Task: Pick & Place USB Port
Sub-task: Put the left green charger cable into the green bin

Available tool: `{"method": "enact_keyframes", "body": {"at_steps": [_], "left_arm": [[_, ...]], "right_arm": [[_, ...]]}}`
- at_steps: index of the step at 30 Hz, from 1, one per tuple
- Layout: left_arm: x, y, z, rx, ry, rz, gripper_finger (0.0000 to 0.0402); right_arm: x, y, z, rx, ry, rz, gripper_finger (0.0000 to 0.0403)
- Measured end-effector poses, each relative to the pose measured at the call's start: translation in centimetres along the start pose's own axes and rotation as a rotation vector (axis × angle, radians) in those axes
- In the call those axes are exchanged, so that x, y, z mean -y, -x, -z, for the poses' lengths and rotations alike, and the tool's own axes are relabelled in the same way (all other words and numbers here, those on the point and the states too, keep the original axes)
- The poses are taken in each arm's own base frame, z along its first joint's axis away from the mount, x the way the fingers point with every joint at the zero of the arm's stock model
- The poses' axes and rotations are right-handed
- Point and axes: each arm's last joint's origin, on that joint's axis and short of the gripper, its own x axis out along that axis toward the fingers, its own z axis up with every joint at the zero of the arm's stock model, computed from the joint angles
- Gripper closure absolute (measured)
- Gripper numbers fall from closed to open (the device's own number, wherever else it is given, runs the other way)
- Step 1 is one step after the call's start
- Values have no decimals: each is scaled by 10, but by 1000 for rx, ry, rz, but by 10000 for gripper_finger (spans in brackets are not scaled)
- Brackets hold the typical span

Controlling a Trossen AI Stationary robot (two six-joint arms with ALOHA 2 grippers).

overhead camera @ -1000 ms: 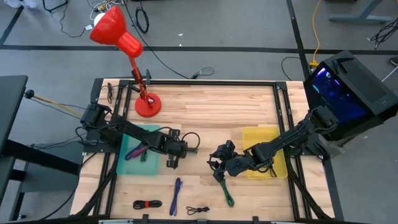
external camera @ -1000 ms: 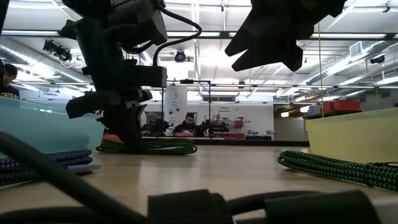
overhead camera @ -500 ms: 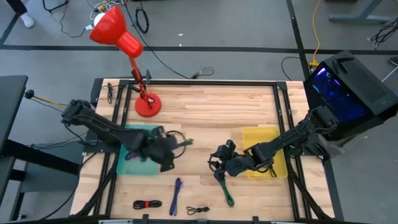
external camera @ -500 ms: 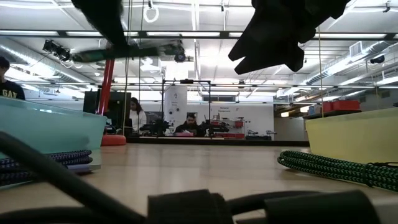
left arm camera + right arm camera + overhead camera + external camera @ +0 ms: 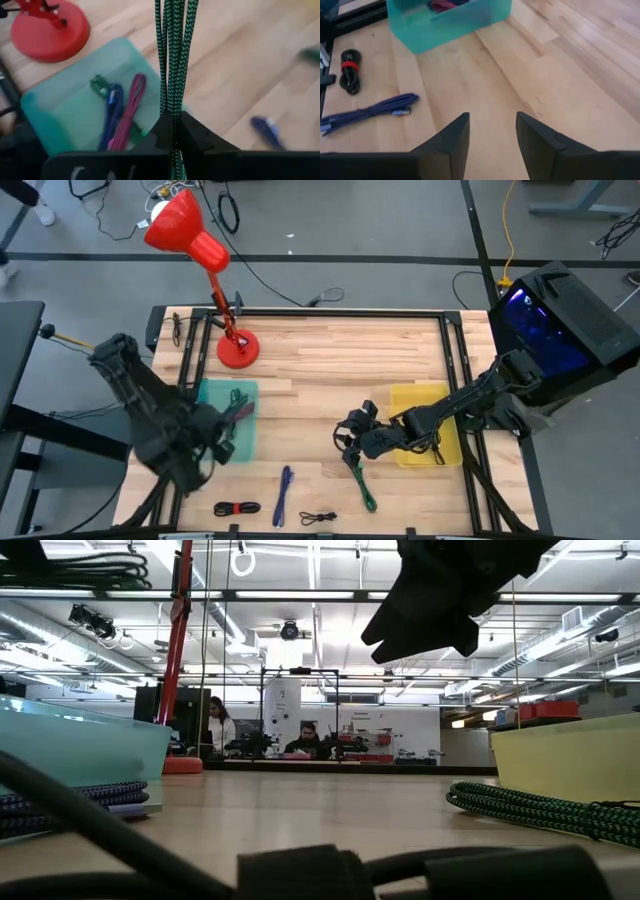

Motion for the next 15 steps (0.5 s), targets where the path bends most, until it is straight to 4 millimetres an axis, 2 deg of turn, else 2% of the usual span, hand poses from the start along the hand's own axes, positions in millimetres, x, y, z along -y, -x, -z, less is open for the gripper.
{"method": "enact_keyframes", "body": {"at_steps": [2, 7, 11, 15], "left_arm": [[-5, -6, 11, 36, 43, -31, 389], [-29, -37, 43, -82, 117, -255, 389], [-36, -63, 58, -65, 137, -228, 389], [-39, -78, 62, -62, 165, -229, 389]], "right_arm": [[2, -1, -2, 7, -10, 3, 240], [2, -2, -4, 14, -17, -2, 240], [2, -2, -4, 14, -16, -2, 240], [2, -2, -4, 14, -17, -1, 240]]}}
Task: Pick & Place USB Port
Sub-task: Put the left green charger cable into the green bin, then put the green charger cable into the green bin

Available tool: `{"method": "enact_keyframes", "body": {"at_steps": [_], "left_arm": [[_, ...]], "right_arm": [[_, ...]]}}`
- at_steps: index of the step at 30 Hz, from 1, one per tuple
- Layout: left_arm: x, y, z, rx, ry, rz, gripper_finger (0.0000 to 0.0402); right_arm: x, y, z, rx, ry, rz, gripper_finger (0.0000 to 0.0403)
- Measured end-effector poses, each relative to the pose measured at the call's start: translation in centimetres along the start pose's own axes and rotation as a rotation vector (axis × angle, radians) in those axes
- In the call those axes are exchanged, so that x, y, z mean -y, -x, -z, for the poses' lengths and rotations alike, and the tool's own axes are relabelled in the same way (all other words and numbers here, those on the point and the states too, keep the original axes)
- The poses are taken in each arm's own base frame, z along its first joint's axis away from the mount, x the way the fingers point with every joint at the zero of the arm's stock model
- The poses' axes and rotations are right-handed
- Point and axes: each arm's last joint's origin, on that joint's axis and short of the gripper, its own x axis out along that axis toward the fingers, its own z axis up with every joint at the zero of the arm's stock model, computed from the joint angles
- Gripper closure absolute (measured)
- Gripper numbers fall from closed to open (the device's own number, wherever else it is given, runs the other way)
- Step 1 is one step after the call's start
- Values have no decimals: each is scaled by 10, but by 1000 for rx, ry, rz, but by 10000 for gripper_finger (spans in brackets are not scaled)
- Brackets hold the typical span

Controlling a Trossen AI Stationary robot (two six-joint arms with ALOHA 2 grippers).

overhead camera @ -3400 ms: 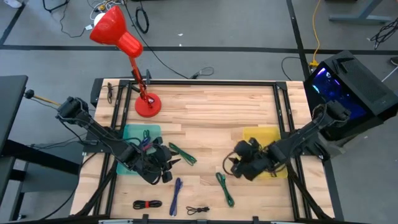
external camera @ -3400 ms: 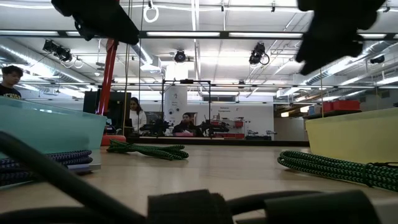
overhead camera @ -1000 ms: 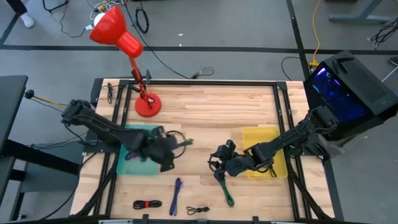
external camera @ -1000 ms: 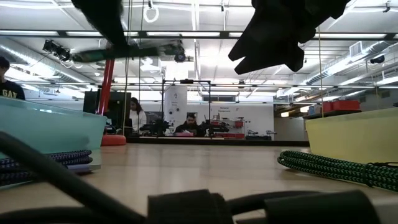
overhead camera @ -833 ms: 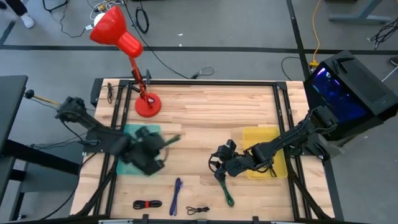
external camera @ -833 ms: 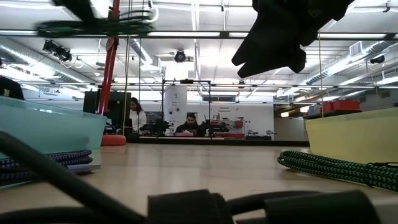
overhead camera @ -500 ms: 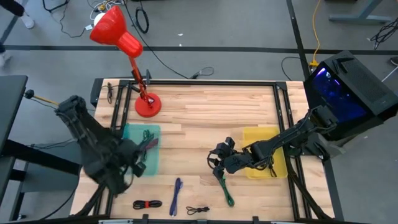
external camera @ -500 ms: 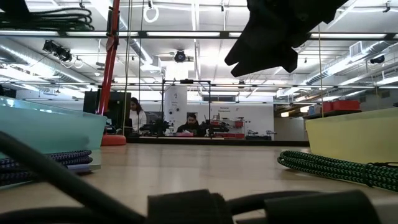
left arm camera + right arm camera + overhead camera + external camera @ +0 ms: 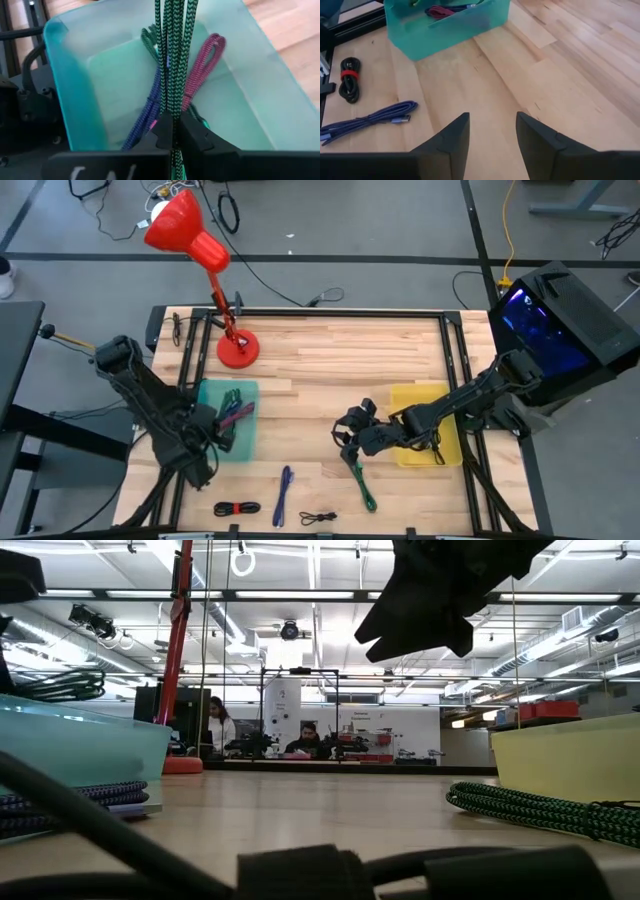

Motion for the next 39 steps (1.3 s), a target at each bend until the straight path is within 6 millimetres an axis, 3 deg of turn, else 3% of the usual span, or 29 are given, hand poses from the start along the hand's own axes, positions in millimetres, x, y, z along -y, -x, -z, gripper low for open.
{"method": "enact_keyframes", "body": {"at_steps": [7, 18, 22, 30, 39], "left_arm": [[2, -2, -2, 11, -21, 1, 384], [0, -2, -4, 40, -61, -11, 292], [6, -1, -5, 145, -105, 113, 275], [38, 32, -13, 351, -234, 381, 269], [65, 48, -14, 447, -409, 507, 269]], "right_arm": [[0, 0, 0, 1, -2, -1, 240], [0, 0, 0, 0, -11, -3, 240], [-3, 1, 2, -73, -67, -90, 240], [-32, 22, 27, -251, -104, -302, 240], [-56, 54, 63, -363, -195, -302, 240]]}}
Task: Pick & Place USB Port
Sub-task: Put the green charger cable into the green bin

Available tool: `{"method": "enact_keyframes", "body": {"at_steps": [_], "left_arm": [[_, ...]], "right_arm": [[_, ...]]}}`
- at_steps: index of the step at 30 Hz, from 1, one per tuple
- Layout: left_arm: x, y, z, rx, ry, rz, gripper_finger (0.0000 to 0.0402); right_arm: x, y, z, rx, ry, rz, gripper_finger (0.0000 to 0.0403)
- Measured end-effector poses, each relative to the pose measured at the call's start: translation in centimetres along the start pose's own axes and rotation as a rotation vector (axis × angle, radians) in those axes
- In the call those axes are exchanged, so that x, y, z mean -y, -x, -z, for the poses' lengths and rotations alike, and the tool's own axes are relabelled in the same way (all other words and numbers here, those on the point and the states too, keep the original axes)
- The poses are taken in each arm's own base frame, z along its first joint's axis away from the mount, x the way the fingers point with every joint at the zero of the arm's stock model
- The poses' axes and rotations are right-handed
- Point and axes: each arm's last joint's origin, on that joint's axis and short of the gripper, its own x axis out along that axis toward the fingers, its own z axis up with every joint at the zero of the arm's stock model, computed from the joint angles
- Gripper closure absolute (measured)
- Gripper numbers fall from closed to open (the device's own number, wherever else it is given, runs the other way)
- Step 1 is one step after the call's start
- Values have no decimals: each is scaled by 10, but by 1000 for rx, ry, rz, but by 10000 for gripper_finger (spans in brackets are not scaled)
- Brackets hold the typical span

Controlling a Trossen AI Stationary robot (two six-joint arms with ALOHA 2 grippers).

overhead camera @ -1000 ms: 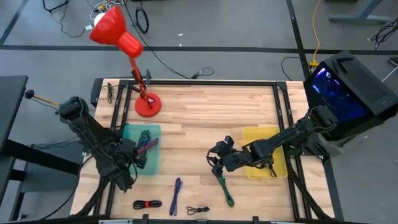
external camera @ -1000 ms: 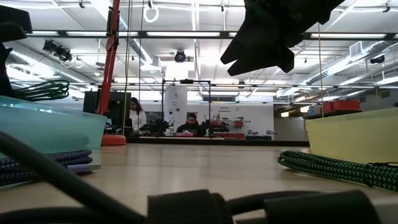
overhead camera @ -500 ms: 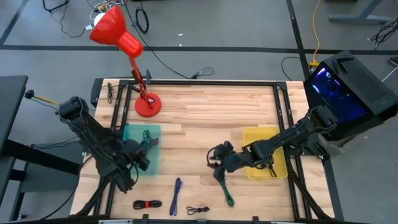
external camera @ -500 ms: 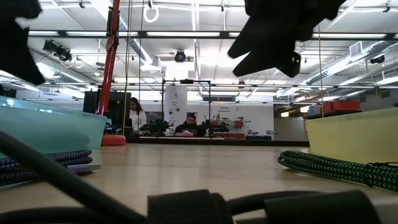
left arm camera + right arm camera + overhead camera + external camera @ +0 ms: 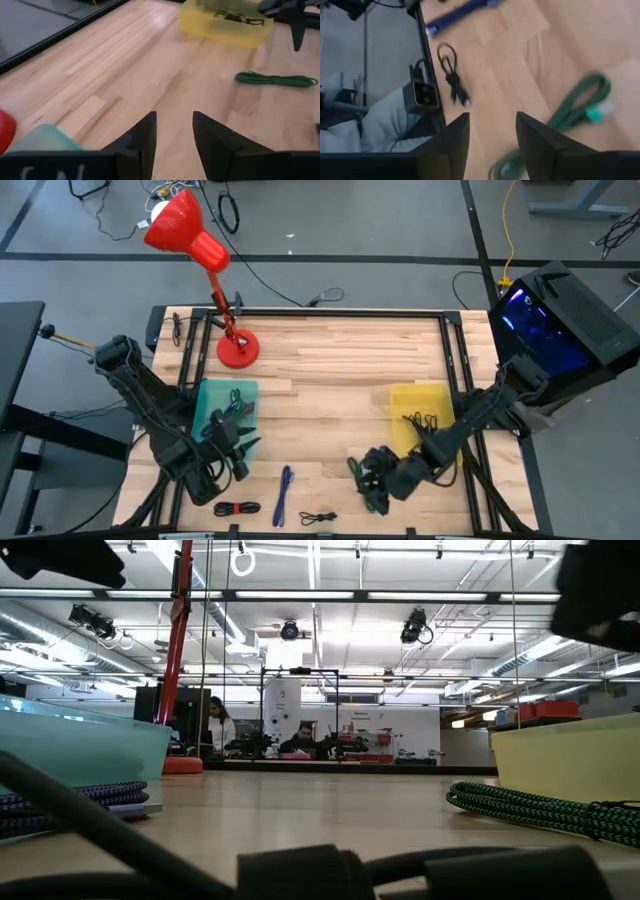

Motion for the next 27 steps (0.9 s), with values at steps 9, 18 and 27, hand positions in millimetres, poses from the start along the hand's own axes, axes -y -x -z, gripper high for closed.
{"method": "enact_keyframes", "body": {"at_steps": [9, 18, 27], "left_arm": [[4, -8, -6, 10, 4, 0, 269], [4, -9, -7, 6, 7, 1, 269], [4, -9, -6, 6, 7, 1, 269]], "right_arm": [[0, -13, 29, -56, -63, 62, 241], [14, -30, 44, -151, -115, 179, 241], [21, -51, 49, -192, -152, 178, 241]]}}
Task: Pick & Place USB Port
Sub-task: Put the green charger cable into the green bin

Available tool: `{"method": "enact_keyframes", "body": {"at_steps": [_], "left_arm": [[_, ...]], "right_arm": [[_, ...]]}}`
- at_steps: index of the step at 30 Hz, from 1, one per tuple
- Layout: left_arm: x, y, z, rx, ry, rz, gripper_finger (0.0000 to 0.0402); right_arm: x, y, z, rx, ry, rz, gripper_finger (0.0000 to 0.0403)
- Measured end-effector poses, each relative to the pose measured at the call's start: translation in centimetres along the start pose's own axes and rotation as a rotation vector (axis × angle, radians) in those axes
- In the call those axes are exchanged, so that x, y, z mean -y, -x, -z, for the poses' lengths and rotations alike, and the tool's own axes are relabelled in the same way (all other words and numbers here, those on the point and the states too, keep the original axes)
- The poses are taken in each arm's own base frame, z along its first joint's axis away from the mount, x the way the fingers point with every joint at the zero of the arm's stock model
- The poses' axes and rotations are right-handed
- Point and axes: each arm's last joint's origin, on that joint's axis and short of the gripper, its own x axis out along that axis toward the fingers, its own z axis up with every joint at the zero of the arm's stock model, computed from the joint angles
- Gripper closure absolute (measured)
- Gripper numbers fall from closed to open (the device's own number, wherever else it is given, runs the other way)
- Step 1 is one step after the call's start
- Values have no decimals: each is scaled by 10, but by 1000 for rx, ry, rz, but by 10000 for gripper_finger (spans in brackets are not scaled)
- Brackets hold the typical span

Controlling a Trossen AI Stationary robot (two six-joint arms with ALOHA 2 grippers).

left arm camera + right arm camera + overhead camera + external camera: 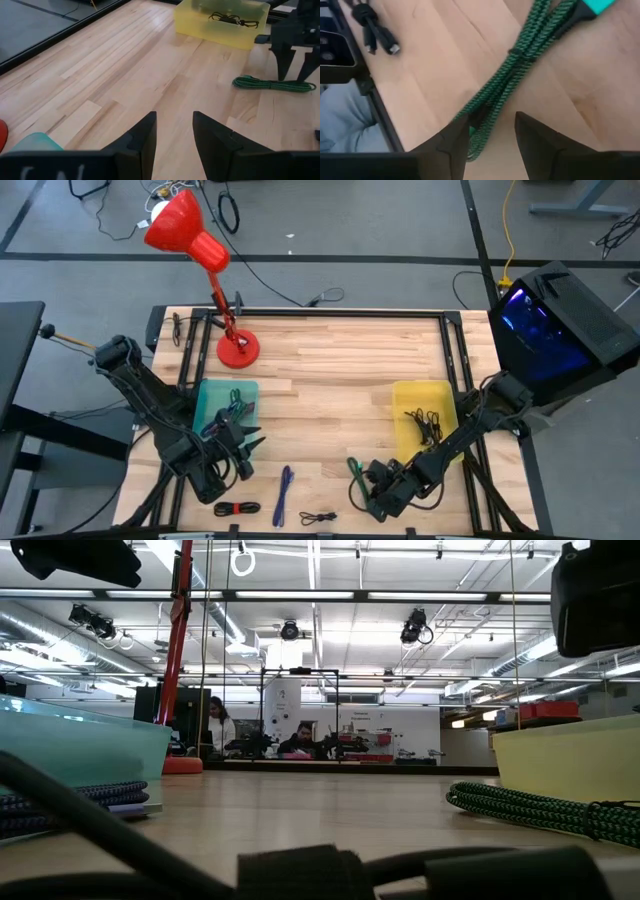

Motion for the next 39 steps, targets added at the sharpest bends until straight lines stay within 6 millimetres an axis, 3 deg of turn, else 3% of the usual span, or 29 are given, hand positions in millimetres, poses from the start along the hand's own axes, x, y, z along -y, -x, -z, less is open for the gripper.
{"method": "enact_keyframes", "body": {"at_steps": [9, 12, 16, 24, 31, 39], "left_arm": [[0, 0, 0, 0, 0, 0, 269], [0, 0, 0, 0, 0, 0, 269], [0, 0, 0, 0, 1, 0, 269], [1, 0, -2, 39, 29, -3, 269], [10, 1, -8, 131, 51, 20, 269], [32, 5, -26, 250, -9, 92, 269]], "right_arm": [[2, -3, -2, 10, 3, 16, 264], [3, -4, -3, 8, 11, 28, 302], [5, -4, -3, 2, 68, 37, 385], [2, 1, -22, 49, 130, 15, 400], [-13, 39, -61, 224, 244, -51, 402], [-16, 113, -88, 532, 348, -63, 402]]}}
